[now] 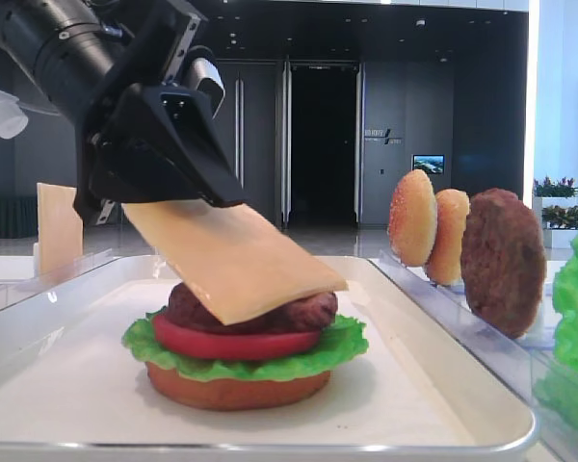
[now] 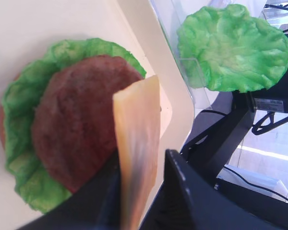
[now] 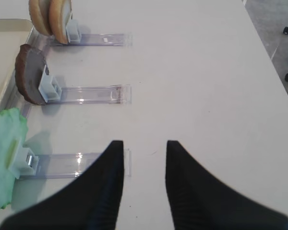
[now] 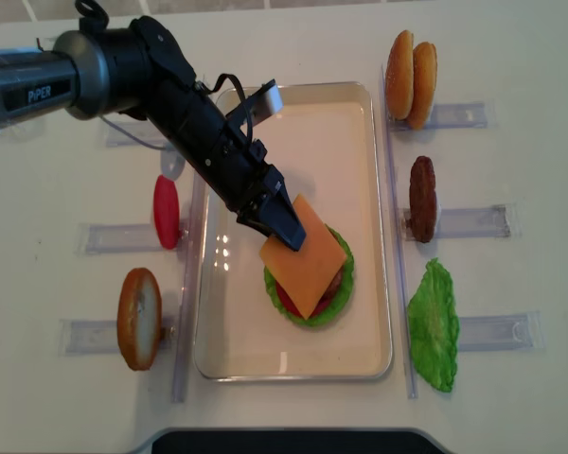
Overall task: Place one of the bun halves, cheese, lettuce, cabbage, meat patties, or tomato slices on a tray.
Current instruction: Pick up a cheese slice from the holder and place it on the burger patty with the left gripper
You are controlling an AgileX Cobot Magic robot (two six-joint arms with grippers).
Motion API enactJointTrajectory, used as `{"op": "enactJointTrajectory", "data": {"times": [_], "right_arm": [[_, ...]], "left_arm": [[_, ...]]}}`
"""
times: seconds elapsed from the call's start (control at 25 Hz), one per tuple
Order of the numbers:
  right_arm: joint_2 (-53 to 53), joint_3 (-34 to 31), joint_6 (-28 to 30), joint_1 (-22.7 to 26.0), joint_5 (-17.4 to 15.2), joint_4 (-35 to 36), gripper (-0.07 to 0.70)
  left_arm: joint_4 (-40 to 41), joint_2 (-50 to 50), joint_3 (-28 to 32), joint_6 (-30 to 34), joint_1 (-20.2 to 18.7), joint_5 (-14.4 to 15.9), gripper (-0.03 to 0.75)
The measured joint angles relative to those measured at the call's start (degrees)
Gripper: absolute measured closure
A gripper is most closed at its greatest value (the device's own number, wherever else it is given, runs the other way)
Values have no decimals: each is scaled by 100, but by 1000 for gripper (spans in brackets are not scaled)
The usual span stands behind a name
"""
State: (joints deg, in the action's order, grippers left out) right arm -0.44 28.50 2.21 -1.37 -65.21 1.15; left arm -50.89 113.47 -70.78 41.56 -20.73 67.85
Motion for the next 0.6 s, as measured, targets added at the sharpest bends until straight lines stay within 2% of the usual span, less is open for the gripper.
{"op": "enactJointTrajectory", "data": {"times": [0.4,0.6], "right_arm": [[0,0,0,0,0,0,391],[0,0,0,0,0,0,391]], "left_arm": [[652,0,-713,-857,0,5,260],[1056,0,-948,-1216,0,22,231]]}}
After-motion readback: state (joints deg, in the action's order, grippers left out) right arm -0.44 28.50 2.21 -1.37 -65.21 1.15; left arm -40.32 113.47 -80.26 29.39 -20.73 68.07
